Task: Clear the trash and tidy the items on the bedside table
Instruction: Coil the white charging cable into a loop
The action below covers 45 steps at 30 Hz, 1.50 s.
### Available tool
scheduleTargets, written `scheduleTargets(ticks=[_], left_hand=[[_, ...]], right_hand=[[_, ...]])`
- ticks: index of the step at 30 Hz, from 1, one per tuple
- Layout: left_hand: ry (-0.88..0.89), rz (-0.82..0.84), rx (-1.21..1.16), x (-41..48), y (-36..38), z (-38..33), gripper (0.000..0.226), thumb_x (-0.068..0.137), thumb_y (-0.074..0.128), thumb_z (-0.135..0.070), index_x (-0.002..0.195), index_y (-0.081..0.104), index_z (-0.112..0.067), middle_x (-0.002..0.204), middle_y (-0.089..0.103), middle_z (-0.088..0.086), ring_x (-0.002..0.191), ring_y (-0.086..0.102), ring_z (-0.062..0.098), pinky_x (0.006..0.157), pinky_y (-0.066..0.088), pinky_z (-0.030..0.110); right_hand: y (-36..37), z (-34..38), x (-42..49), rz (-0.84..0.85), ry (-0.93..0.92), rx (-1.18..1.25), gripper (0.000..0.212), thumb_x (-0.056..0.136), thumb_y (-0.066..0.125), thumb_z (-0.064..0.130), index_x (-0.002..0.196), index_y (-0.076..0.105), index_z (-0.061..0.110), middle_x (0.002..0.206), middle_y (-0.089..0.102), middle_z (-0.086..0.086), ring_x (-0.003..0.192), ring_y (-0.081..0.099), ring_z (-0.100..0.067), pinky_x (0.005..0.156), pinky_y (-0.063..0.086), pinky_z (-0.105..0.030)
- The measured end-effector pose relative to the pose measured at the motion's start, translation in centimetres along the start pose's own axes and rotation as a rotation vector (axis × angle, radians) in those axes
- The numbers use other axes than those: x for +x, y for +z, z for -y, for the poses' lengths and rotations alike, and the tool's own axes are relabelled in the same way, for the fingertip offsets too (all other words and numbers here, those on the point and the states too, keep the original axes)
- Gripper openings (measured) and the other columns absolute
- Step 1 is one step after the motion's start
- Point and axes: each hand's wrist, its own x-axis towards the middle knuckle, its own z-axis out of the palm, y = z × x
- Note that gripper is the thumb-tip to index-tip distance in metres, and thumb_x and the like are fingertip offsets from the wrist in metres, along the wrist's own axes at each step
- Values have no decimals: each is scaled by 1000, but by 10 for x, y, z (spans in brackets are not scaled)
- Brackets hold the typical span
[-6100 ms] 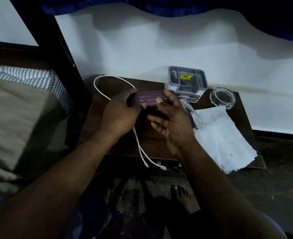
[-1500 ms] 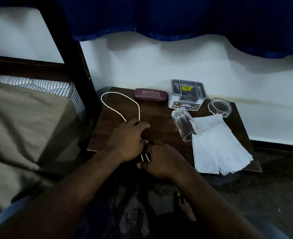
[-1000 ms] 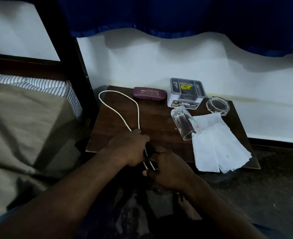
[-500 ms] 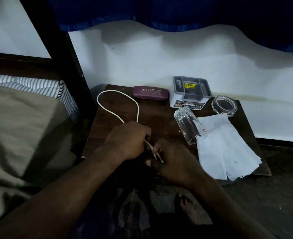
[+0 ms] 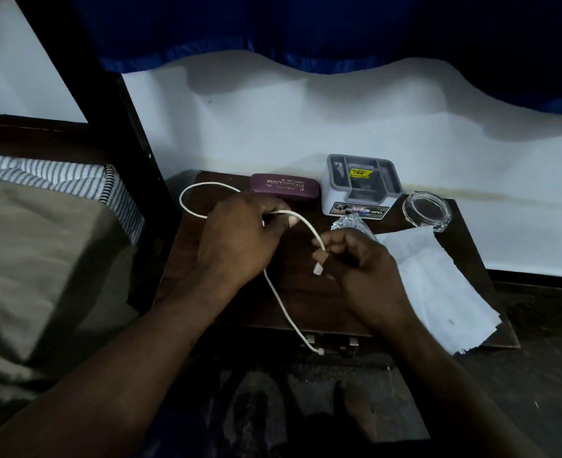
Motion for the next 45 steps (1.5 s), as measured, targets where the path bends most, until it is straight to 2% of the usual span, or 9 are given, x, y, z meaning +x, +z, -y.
scheduleTargets(ticks=[3, 10, 16, 20, 25, 30, 34, 39, 45], left_hand=[[58, 41, -7, 1, 0, -4, 20, 90, 72, -42, 105, 80, -33, 101, 73, -9, 92, 66, 11, 88, 52, 33], [167, 106, 70, 4, 7, -10, 27, 96, 66, -31, 120, 76, -32, 100, 68, -5, 94, 65, 16, 86, 51, 35], [242, 170, 80, 3, 8, -15, 34, 94, 64, -27, 127, 72, -30, 103, 62, 2, 98, 62, 22, 88, 51, 37], [246, 279, 2, 1, 6, -19, 46, 86, 70, -15, 129, 71, -29, 103, 62, 1, 99, 63, 21, 89, 52, 41], [135, 314, -118, -9, 10, -25, 24, 75, 55, -9, 75, 64, -32, 65, 58, -16, 75, 65, -2, 66, 40, 13], [155, 291, -118, -8, 13, -25, 28, 74, 55, -3, 83, 65, -28, 75, 65, -8, 81, 70, 25, 71, 52, 32], [229, 253, 12, 3, 13, -17, 52, 75, 69, 0, 120, 73, -26, 99, 71, -2, 96, 65, 25, 90, 47, 42], [262, 252, 78, 5, 13, -7, 47, 71, 69, -7, 101, 61, -42, 86, 60, -7, 89, 59, 28, 83, 40, 37], [217, 210, -80, -3, 13, -7, 42, 75, 55, -16, 113, 74, -16, 93, 71, 6, 90, 66, 29, 85, 44, 38]], right_hand=[[-2, 8, 1, 93, 147, 387, 18, 95, 63, -6, 104, 73, 7, 90, 77, -9, 81, 73, -16, 78, 60, -30], [-6, 15, 3, 175, 219, 635, 29, 97, 57, 34, 100, 78, 14, 76, 73, -5, 69, 74, -18, 68, 54, -27], [-8, 19, -4, 425, 271, 795, 28, 93, 54, 14, 114, 61, -3, 83, 75, -22, 86, 77, -40, 88, 62, -41], [-14, 25, -8, 539, 269, 916, 17, 94, 50, 6, 107, 60, 1, 101, 78, -21, 93, 78, -33, 93, 60, -42], [-21, 30, -9, 532, 239, 1201, 25, 93, 48, -4, 100, 72, -1, 111, 76, -21, 102, 77, -31, 90, 62, -43], [-19, 30, -1, 454, 281, 1164, 30, 82, 54, -9, 96, 79, -1, 110, 77, -21, 103, 77, -32, 87, 63, -41], [-13, 28, 6, 478, 337, 1098, 39, 81, 57, -8, 116, 73, 0, 113, 77, -18, 105, 76, -32, 93, 62, -43], [-9, 32, 12, 455, 380, 1151, 37, 76, 57, -10, 100, 82, 3, 103, 79, -13, 97, 79, -27, 81, 64, -38], [7, 36, 8, 494, 429, 1222, 35, 74, 50, -20, 79, 70, 9, 99, 79, -14, 94, 79, -27, 81, 65, -41]])
